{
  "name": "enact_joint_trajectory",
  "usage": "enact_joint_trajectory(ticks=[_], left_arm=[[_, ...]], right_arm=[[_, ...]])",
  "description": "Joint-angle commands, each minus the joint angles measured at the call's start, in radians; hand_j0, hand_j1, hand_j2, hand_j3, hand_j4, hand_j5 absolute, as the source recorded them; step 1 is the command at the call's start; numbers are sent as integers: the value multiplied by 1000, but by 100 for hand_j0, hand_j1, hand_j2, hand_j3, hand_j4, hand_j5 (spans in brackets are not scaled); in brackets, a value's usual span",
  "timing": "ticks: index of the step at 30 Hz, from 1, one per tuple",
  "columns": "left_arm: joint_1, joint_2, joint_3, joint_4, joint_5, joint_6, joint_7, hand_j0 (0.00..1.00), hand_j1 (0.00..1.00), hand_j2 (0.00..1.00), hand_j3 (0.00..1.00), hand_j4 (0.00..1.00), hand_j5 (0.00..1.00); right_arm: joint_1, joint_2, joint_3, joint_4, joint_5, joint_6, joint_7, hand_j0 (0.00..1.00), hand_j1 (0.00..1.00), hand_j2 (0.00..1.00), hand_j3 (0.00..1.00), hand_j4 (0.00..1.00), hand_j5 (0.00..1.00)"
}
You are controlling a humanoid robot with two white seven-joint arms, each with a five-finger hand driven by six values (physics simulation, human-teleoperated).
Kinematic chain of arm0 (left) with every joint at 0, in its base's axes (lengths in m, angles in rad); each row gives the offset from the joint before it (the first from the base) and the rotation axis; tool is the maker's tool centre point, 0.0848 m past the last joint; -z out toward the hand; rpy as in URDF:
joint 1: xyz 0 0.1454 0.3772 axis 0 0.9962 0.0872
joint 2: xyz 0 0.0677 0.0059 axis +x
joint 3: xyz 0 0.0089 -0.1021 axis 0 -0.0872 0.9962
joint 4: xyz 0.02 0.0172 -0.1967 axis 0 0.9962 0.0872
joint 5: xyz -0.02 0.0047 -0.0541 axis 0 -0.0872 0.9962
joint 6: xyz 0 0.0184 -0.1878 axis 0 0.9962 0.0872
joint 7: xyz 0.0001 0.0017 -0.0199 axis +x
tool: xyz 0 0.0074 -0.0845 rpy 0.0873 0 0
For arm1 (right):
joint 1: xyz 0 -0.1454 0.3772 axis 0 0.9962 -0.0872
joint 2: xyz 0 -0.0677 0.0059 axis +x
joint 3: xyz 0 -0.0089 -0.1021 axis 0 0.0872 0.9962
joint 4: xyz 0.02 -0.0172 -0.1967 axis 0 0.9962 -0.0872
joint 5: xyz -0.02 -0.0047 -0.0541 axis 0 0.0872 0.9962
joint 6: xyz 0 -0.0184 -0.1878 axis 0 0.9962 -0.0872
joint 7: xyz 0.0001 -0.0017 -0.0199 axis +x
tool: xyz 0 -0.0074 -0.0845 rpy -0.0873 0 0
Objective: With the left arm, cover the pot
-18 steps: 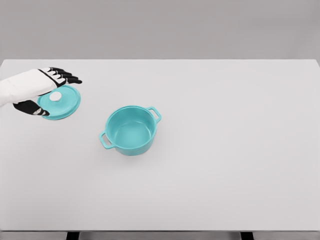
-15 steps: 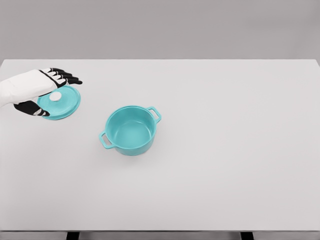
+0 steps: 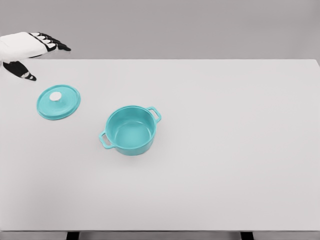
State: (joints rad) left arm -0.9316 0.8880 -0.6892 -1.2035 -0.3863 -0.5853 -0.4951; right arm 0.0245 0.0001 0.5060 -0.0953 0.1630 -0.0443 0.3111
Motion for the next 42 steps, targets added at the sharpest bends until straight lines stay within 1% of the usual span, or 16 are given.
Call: enact_joint_trajectory(ticks=[1,2,4,6,7,9,10,17,18,22,25,28,35,37,39,42], left_arm=[[-30,9,-313,93,55,-16,96,100,100,100,100,100,100],[-119,26,-456,88,56,-16,105,100,100,100,100,100,100],[-176,26,-598,91,56,-10,102,100,100,100,100,100,100],[-184,20,-656,91,56,-8,110,100,100,100,100,100,100],[-184,11,-656,93,67,-4,112,100,100,100,100,100,100],[-184,5,-671,108,312,15,110,100,100,100,100,100,100],[-191,3,-673,134,359,41,109,100,100,100,100,100,100],[-219,-14,-678,228,353,114,98,100,100,100,100,100,100],[-220,-20,-678,277,337,114,96,100,100,100,100,100,100],[-223,-58,-678,309,241,133,73,100,100,100,100,100,100],[-223,-86,-678,311,237,143,50,100,100,100,100,100,100],[-223,-127,-671,318,152,255,52,100,100,100,100,100,100],[-223,-127,-667,317,153,275,53,100,100,100,100,100,100],[-223,-126,-667,315,153,275,53,98,98,98,98,98,98],[-223,-118,-667,303,153,268,55,87,87,87,87,87,87],[-223,-98,-667,277,158,262,55,87,87,87,87,87,87]], right_arm=[[0,0,0,0,0,0,0,100,100,100,100,100,100],[0,0,0,0,0,0,0,100,100,100,100,100,100],[0,0,0,-1,0,0,0,100,100,100,100,100,100],[0,0,0,0,0,0,0,100,100,100,100,100,100],[0,0,0,0,0,0,0,100,100,100,100,100,100],[0,0,0,0,0,0,0,100,100,100,100,100,100],[0,0,0,0,0,0,0,100,100,100,100,100,100],[0,0,0,0,0,0,0,100,100,100,100,100,100],[0,0,0,0,0,0,0,100,100,100,100,100,100],[0,0,0,0,0,0,0,100,100,100,100,100,100],[0,0,0,0,0,0,0,100,100,100,100,100,100],[0,0,0,0,0,0,0,100,100,100,100,100,100],[0,0,0,0,0,0,0,100,100,100,100,100,100],[0,0,0,0,0,0,0,100,100,100,100,100,100],[0,0,0,0,0,0,0,100,100,100,100,100,100],[0,0,0,0,0,0,0,100,100,100,100,100,100]])
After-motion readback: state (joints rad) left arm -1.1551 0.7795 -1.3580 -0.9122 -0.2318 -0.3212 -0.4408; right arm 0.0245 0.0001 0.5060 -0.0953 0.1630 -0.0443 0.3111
